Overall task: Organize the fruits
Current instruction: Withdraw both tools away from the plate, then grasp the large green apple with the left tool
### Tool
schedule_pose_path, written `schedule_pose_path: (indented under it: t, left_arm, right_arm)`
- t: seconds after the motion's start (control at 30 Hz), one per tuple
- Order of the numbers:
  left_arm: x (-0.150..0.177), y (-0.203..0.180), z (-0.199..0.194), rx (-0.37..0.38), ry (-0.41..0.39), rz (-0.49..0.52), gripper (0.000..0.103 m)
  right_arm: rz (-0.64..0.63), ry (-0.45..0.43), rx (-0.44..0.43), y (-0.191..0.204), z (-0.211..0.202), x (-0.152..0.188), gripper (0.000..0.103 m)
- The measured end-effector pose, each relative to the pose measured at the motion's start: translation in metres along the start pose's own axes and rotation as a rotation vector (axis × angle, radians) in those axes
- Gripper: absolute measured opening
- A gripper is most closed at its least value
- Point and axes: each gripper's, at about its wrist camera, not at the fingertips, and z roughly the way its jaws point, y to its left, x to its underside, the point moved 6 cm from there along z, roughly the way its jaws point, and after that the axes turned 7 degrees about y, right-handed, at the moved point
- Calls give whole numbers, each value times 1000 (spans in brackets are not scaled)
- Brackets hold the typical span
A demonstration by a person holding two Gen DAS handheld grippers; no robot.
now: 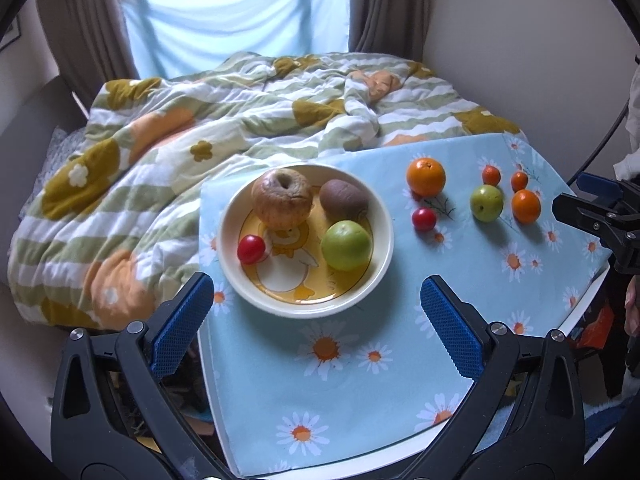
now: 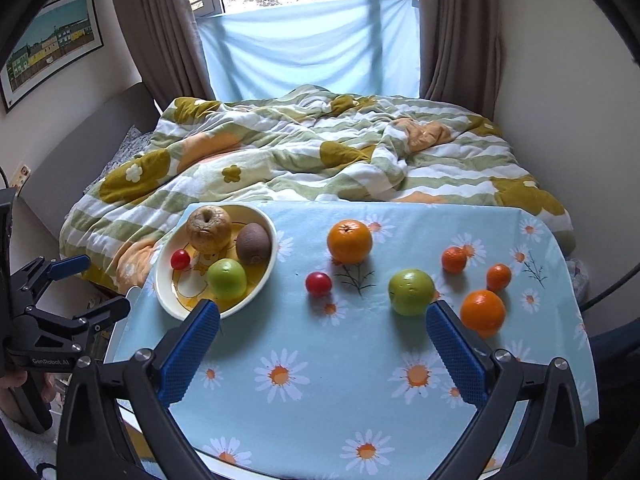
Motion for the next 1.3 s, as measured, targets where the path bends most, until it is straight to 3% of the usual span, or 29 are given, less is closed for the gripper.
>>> schedule_pose_path:
  t: [0.33,0.7,1.1,1.3]
  left_arm:
    - [-27,-73,4,5,-23,-17,103]
    - [-45,-157,50,54,14,-9,103]
    - [-57,-207,133,141,100,3,100]
    - [-59,-224,167,174,134,21,99]
  right_arm:
    - [-46,4,28,-76,-13,4,103]
    - [-95,86,-18,-146,12,20,103]
    - [-163,160,-67,-177,71,39,102]
    - [-171,184,-85,-181,92,46,96]
